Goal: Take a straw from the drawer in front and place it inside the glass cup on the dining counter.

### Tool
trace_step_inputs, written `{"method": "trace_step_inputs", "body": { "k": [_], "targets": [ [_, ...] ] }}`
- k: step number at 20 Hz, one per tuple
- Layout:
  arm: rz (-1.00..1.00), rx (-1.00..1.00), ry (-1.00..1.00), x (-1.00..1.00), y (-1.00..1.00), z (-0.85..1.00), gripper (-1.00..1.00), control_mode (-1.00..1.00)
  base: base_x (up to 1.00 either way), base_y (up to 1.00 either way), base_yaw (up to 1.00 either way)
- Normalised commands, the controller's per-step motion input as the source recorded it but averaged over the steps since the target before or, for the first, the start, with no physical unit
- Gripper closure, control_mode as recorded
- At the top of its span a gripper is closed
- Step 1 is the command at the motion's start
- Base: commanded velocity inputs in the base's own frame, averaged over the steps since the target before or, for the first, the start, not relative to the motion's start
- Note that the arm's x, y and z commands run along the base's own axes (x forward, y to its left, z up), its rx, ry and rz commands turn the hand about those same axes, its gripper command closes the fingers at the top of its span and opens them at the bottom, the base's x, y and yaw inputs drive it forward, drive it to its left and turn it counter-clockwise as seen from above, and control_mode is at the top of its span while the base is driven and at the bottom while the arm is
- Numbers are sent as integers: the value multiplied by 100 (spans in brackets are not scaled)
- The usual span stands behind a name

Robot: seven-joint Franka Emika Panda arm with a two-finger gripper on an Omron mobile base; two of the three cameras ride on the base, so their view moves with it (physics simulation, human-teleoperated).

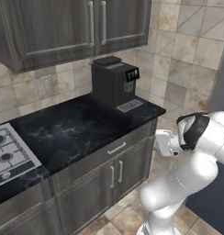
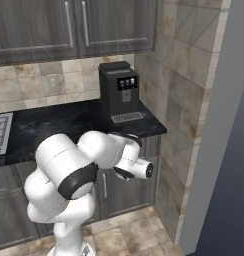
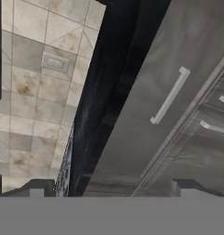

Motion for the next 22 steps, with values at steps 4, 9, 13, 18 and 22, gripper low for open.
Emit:
{"method": "trace_step_inputs", "body": {
  "k": [4, 9, 13, 18, 22],
  "targets": [
    [0, 6, 0, 54, 15, -33, -100, -100, 0, 0, 0],
    [0, 5, 0, 30, 27, -34, -100, -100, 0, 0, 0],
    [0, 5, 0, 13, 22, -33, -100, -100, 0, 0, 0],
    [0, 5, 0, 11, 27, -32, -100, -100, 0, 0, 0],
    [0, 1, -6, 19, 32, -15, -100, -100, 0, 0, 0]
  ]
}}
